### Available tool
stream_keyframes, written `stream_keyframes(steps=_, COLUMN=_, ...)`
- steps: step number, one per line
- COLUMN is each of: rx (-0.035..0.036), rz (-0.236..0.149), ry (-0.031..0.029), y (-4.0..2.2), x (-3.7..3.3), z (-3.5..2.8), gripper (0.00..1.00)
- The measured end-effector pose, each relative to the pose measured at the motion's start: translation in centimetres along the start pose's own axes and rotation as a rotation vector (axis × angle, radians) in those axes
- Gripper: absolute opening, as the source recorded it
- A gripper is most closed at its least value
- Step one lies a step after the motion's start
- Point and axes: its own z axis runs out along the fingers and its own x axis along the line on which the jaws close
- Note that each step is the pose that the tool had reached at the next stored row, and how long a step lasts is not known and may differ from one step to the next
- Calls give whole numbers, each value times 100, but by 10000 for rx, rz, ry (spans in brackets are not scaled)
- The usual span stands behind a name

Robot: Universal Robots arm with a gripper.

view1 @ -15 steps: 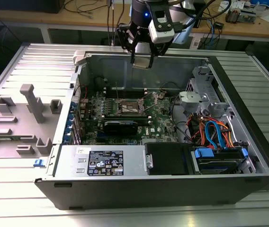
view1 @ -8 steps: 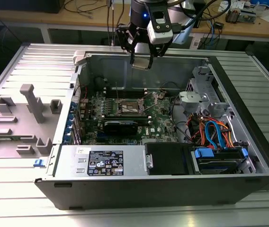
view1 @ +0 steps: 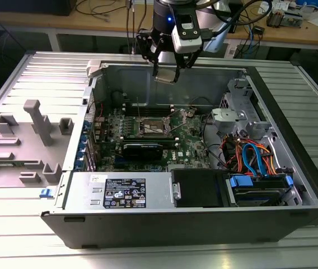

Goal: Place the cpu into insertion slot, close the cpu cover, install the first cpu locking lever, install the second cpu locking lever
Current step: 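Place the cpu into insertion slot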

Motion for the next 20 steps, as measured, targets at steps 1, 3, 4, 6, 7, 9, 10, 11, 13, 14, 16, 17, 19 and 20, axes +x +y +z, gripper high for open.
stream_keyframes(steps=1, rx=0, rz=45, ry=-4, y=-2, x=4, z=3, gripper=54)
stream_keyframes(steps=3, rx=-2, rz=96, ry=-8, y=-5, x=9, z=6, gripper=54)
stream_keyframes(steps=4, rx=-2, rz=131, ry=-10, y=-7, x=12, z=8, gripper=54)
stream_keyframes(steps=6, rx=-3, rz=186, ry=-15, y=-10, x=18, z=12, gripper=54)
stream_keyframes(steps=7, rx=-4, rz=212, ry=-17, y=-11, x=20, z=13, gripper=54)
stream_keyframes(steps=9, rx=-5, rz=270, ry=-21, y=-14, x=26, z=17, gripper=54)
stream_keyframes(steps=10, rx=-5, rz=304, ry=-25, y=-16, x=29, z=19, gripper=54)
stream_keyframes(steps=11, rx=-6, rz=327, ry=-26, y=-18, x=31, z=21, gripper=54)
stream_keyframes(steps=13, rx=-7, rz=380, ry=-31, y=-20, x=37, z=24, gripper=54)
stream_keyframes(steps=14, rx=-7, rz=403, ry=-33, y=-22, x=39, z=25, gripper=54)
stream_keyframes(steps=16, rx=-8, rz=458, ry=-37, y=-25, x=45, z=28, gripper=54)
stream_keyframes(steps=17, rx=-8, rz=482, ry=-38, y=-26, x=47, z=29, gripper=54)
stream_keyframes(steps=19, rx=-10, rz=539, ry=-43, y=-29, x=53, z=32, gripper=54)
stream_keyframes(steps=20, rx=-10, rz=570, ry=-46, y=-30, x=54, z=34, gripper=54)
